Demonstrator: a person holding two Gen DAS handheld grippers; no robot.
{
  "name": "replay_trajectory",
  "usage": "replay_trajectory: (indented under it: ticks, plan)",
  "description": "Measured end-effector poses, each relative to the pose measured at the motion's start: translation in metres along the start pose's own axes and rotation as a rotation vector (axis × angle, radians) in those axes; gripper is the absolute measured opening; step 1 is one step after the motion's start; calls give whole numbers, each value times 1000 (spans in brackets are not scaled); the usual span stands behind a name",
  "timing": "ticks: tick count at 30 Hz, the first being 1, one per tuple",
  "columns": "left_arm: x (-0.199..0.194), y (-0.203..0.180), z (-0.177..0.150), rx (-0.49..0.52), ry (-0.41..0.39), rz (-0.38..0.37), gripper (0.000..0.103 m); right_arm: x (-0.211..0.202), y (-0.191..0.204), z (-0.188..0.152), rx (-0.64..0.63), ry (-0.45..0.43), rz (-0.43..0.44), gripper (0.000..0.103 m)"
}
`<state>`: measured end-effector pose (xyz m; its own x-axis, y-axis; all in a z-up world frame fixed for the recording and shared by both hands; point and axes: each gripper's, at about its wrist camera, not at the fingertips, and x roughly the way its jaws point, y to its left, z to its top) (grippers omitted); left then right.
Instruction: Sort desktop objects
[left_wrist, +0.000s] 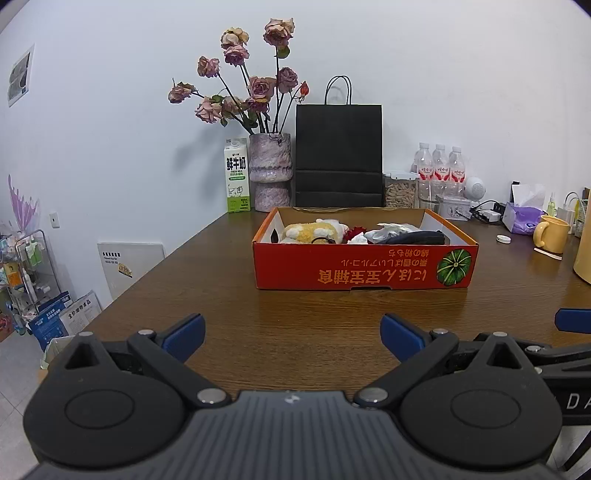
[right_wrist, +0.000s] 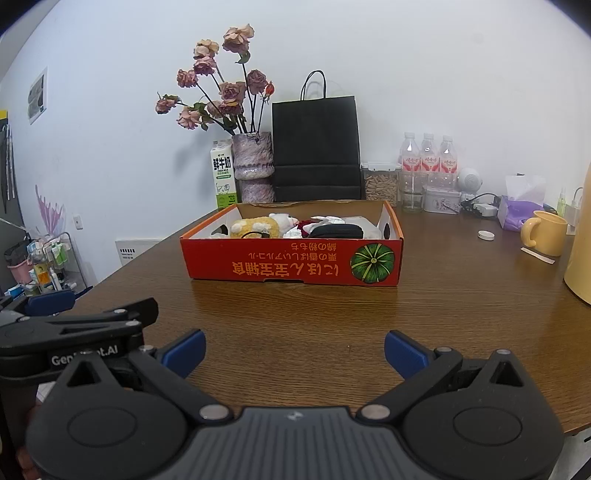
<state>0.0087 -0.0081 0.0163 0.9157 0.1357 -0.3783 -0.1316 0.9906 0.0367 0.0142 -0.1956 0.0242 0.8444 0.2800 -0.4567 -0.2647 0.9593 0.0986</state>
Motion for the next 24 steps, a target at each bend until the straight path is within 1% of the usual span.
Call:
replay_trajectory:
  ticks: [24]
  plan:
    - [-2,0,0,3,-2,3,103,-1,-2,0,2,1,0,103]
